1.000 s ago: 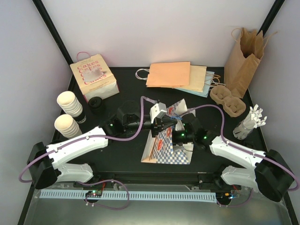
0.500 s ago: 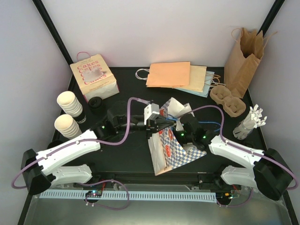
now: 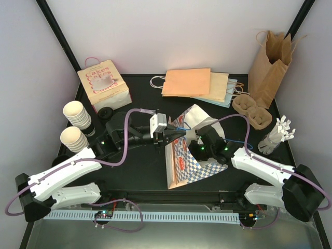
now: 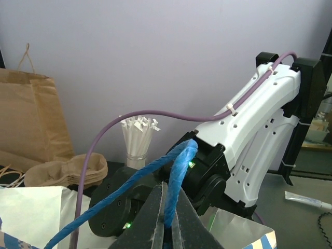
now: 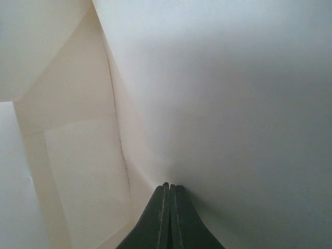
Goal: Pack the takeout coffee
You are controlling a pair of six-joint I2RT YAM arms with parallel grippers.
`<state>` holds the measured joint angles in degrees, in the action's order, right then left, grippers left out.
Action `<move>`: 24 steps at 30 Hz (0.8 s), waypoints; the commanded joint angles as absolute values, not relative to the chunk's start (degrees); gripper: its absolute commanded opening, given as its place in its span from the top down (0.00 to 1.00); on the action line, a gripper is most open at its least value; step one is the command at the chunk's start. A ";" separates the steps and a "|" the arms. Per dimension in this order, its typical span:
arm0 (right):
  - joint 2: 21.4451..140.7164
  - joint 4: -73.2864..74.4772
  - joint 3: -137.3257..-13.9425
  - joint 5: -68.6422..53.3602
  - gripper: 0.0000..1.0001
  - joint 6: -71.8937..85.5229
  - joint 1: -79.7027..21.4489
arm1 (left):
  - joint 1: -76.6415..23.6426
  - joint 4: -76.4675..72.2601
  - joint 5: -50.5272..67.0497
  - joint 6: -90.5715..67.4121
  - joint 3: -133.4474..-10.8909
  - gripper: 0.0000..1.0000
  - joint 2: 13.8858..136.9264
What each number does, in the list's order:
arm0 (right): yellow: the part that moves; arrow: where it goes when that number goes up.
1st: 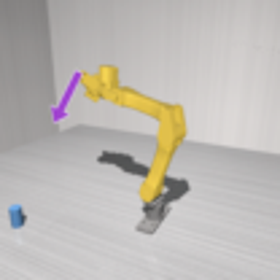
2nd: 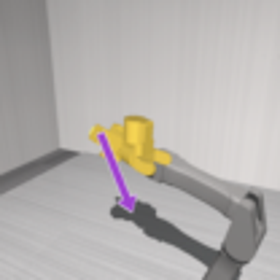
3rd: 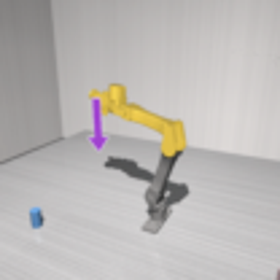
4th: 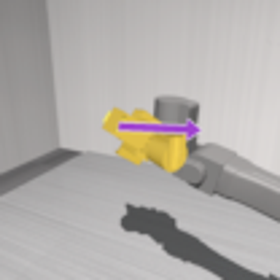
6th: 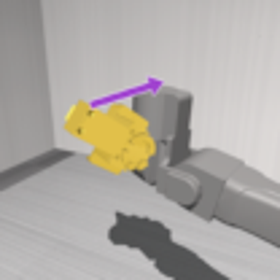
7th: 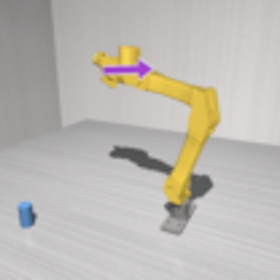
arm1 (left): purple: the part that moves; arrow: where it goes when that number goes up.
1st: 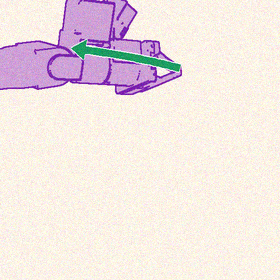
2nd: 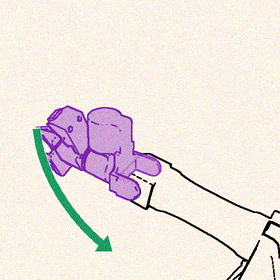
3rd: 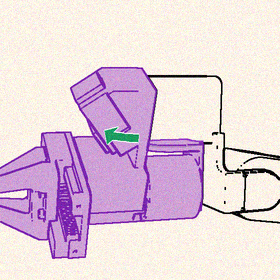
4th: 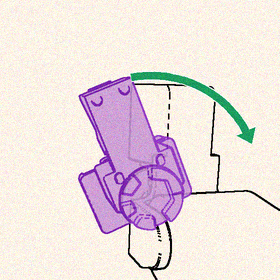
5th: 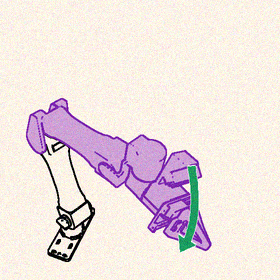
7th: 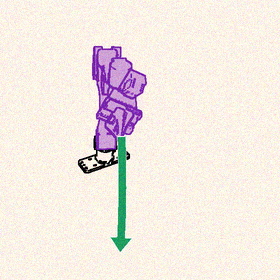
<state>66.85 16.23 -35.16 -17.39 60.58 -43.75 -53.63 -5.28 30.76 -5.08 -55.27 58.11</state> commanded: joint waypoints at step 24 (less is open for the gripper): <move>70.54 42.12 -49.32 10.25 0.97 44.27 -43.77 | -53.45 4.13 23.00 -1.29 -61.42 0.99 54.44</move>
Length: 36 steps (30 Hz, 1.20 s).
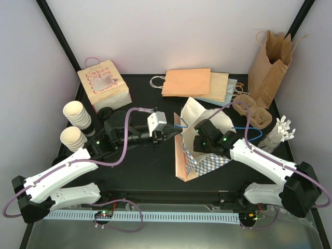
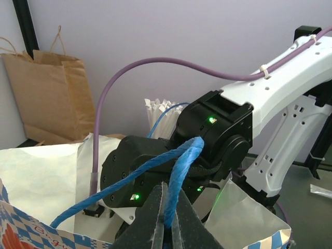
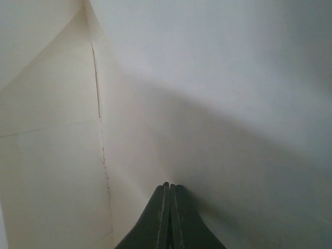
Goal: Pack the takeout coffee
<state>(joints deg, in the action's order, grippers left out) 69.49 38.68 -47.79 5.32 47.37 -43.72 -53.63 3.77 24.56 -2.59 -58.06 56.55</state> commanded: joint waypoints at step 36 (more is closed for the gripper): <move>78.87 53.46 -57.04 31.62 0.97 35.59 -43.76 | -53.44 8.90 21.25 -0.88 -63.85 0.98 54.05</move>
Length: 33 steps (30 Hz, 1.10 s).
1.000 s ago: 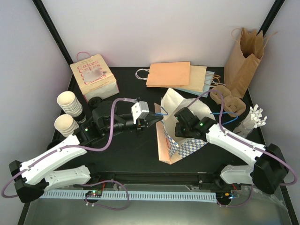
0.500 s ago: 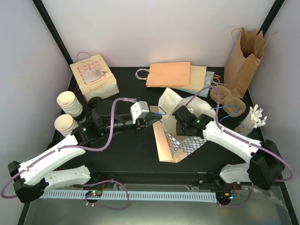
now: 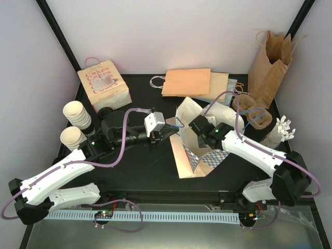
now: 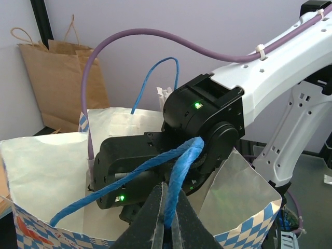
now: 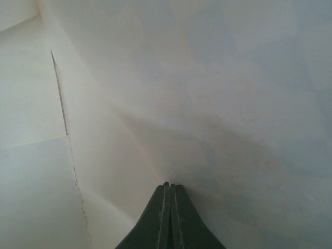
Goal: Pack the takeout coffee
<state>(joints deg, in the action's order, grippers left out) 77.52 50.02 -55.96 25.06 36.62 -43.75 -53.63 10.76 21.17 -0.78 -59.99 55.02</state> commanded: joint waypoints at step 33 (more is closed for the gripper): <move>80.13 52.21 -58.63 29.92 0.96 31.34 -43.77 | -53.49 9.88 20.71 -1.84 -63.07 0.98 55.22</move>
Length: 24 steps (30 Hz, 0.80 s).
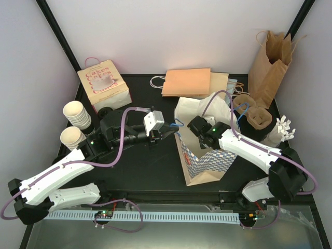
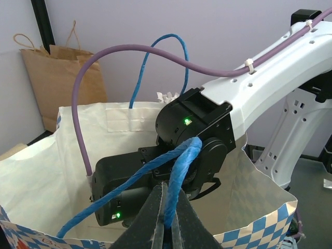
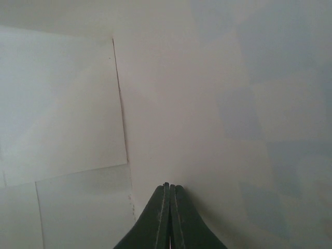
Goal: Pack the takeout coffee
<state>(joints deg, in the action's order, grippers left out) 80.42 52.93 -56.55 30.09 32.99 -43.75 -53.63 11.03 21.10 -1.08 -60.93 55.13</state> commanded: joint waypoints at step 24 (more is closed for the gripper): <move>78.37 45.96 -59.13 10.30 0.91 22.75 -43.76 | -53.49 3.41 20.76 -5.88 -53.36 0.98 56.33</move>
